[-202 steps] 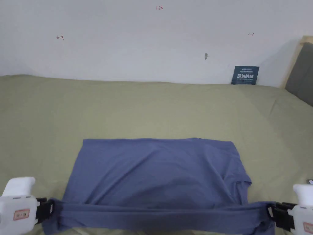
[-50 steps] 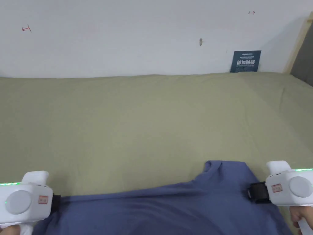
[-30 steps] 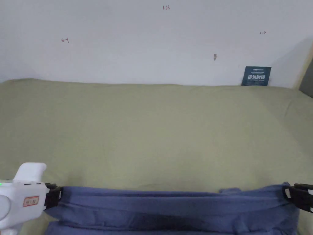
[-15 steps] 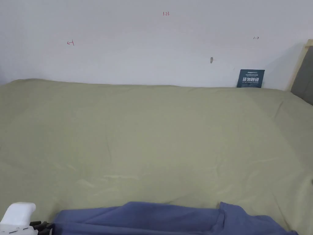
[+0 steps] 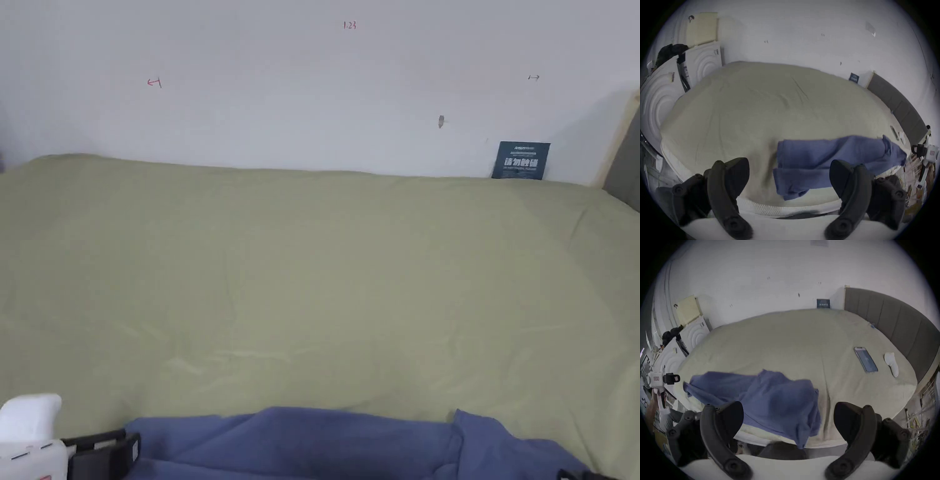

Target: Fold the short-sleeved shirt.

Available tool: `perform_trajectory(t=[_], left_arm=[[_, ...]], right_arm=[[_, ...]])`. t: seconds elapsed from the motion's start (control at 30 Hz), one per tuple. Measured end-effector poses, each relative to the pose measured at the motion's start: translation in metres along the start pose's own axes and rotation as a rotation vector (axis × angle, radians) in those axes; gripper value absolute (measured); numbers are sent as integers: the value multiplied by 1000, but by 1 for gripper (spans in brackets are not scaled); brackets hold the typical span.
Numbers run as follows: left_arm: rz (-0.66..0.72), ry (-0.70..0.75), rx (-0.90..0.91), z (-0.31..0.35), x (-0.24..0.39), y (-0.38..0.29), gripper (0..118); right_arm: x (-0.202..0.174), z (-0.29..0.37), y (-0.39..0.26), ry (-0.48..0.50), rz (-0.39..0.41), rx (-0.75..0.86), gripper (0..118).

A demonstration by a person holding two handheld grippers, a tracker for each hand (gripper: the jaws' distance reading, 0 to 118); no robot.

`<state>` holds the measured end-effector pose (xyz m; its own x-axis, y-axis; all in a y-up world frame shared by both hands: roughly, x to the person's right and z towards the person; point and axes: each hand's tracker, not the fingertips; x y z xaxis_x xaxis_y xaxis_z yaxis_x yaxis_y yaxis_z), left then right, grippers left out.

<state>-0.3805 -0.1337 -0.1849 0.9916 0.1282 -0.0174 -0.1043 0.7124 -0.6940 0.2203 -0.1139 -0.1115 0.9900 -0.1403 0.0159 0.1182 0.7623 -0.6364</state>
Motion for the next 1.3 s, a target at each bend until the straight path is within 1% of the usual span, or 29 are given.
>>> perform_trajectory(t=[0.07, 0.1, 0.13, 0.17, 0.2, 0.23, 0.3, 0.37, 0.4, 0.43, 0.5, 0.6, 0.7, 0.77, 0.8, 0.87, 0.97, 1.0, 1.03, 1.07, 1.1, 1.13, 1.2, 1.23, 1.3], left_arm=[[-12, 25, 45, 11, 7, 4, 101], [-1, 36, 78, 21, 11, 5, 85], [9, 35, 113, 29, 13, 5, 56], [20, -9, 137, 34, 15, 5, 12], [20, -3, 160, 37, 17, 3, 0], [-2, 17, 149, 43, 19, 2, 0], [-13, 4, 153, 48, 18, 1, 0], [-5, 3, 147, 47, 18, 6, 0], [13, -4, 133, 45, 13, 7, 0], [52, -22, 113, 42, 5, 7, 0], [86, -44, 62, 32, -7, 13, 0], [154, -111, -77, 7, -36, 18, 0], [234, -217, -192, -23, -66, 28, 0], [271, -255, -257, -39, -77, 37, 0], [273, -309, -309, -51, -85, 41, 0], [273, -325, -339, -67, -96, 46, 0], [310, -464, -424, -88, -102, 48, 1], [323, -526, -458, -94, -103, 46, 9], [325, -547, -477, -97, -98, 46, 26], [307, -541, -486, -101, -97, 44, 56], [290, -538, -497, -106, -94, 42, 96], [288, -545, -497, -111, -94, 38, 108], [356, -567, -532, -121, -91, 32, 107], [385, -603, -555, -126, -89, 25, 107], [389, -624, -520, -129, -86, 22, 107]], right_arm=[[-16, 7, 7, -10, 8, 31, 112], [-25, 13, 10, -15, 12, 75, 105], [-33, 19, 11, -28, 19, 144, 85], [-41, 24, 13, -48, 24, 186, 45], [-49, 26, 13, -66, 13, 225, 0], [-56, 28, 8, -73, 10, 285, 0], [-66, 27, 4, -66, 16, 284, 0], [-75, 29, -3, -79, 21, 322, 0], [-87, 34, 6, -93, 40, 331, 0], [-92, 36, 4, -97, 53, 350, 0], [-101, 38, 1, -120, 75, 370, 0], [-108, 48, 0, -132, 81, 400, 0], [-114, 58, 1, -159, 95, 429, 0], [-115, 59, 3, -164, 92, 433, 0], [-115, 62, 4, -166, 88, 437, 0], [-115, 62, 5, -171, 80, 436, 0], [-113, 59, 7, -192, 73, 427, 0], [-113, 59, 7, -200, 76, 425, 0], [-113, 58, 8, -205, 77, 423, 0], [-110, 58, 7, -208, 75, 424, 0], [-110, 58, 7, -214, 74, 425, 0], [-109, 56, 9, -215, 79, 424, 0], [-114, 54, 12, -222, 88, 419, 0], [-114, 52, 13, -220, 89, 417, 0], [-114, 51, 14, -216, 83, 413, 0]])
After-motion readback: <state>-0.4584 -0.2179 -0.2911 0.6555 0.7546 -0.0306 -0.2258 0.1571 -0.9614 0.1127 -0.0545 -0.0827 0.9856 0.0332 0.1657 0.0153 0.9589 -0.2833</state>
